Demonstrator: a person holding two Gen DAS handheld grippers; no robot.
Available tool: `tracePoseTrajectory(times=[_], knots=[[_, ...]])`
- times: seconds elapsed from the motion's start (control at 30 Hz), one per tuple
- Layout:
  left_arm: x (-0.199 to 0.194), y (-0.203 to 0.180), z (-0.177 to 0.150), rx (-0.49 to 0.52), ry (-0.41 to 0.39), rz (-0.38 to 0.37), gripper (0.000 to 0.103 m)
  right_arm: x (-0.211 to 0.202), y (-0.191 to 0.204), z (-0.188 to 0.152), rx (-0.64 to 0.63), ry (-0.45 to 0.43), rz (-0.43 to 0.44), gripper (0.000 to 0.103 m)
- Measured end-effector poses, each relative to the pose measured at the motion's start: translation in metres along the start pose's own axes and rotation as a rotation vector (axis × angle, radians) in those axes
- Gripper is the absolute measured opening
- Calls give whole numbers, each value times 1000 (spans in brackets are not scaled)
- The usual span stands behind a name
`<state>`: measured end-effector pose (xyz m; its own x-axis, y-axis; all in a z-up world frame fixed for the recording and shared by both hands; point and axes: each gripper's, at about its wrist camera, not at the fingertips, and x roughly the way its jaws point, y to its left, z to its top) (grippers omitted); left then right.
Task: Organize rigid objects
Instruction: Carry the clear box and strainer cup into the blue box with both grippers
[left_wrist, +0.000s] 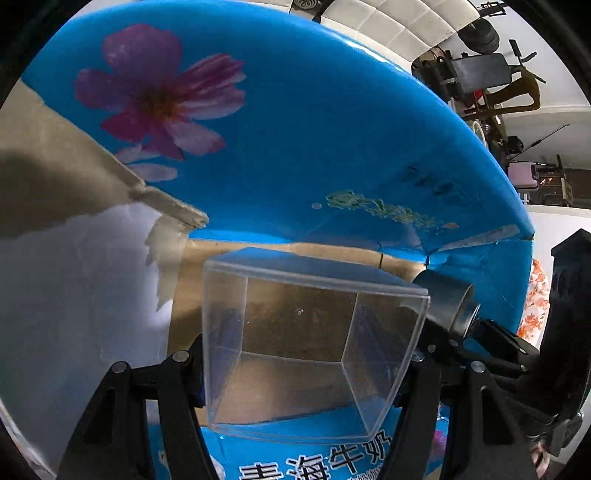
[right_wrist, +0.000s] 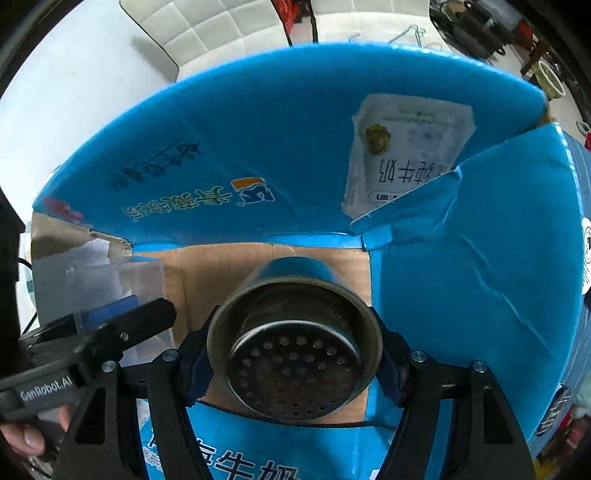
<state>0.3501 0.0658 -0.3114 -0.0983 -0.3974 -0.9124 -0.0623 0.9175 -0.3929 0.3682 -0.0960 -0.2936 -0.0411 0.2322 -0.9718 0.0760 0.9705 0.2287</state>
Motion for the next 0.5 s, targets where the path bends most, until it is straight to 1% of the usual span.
tracePoseTrajectory(times=[0.17,0.23,0.33,0.4,0.47,0.5], knots=[[0,3,-3,-16,10,49,64,14,4,13,-6,65,-25,74],[-2,4,-4,-21,13,58,66,21,7,17,-7,99,-40,74],[-5,8,-7,-30,15,42,73,27,11,21,-11,117,-58,75],[-8,12,-10,-41,21,12,83,27,12,23,-18,120,-59,77],[-10,14,-12,-49,21,-9,86,24,13,23,-36,113,-69,80],[-11,15,-13,-51,20,-11,87,21,15,22,-52,108,-73,85]])
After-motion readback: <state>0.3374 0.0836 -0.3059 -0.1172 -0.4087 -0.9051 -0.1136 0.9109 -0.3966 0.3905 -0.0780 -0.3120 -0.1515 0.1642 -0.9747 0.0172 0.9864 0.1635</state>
